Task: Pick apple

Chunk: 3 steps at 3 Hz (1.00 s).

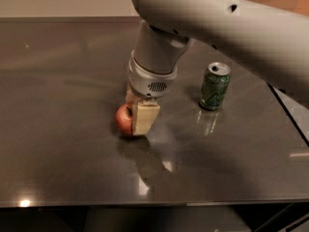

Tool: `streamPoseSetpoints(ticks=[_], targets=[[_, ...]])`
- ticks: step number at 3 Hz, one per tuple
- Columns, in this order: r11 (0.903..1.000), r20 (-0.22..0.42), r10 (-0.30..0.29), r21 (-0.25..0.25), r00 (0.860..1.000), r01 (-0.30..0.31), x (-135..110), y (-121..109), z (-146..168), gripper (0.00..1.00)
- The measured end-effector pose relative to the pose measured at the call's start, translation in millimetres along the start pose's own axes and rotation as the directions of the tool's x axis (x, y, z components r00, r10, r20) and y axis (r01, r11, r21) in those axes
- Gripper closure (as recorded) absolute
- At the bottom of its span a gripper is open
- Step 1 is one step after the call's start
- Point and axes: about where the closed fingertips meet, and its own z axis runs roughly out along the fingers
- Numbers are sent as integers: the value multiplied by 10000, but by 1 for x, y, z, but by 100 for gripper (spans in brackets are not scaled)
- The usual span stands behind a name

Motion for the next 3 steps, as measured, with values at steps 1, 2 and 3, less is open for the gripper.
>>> streamPoseSetpoints(ticks=[1,2,3], targets=[[9998,301,-93,189,9995,87,0,-1,-28,100],[9951,708,-675,776,9952,620,-5,5,-93,100],[9950,708,-676,778,9952,620,-5,5,-93,100]])
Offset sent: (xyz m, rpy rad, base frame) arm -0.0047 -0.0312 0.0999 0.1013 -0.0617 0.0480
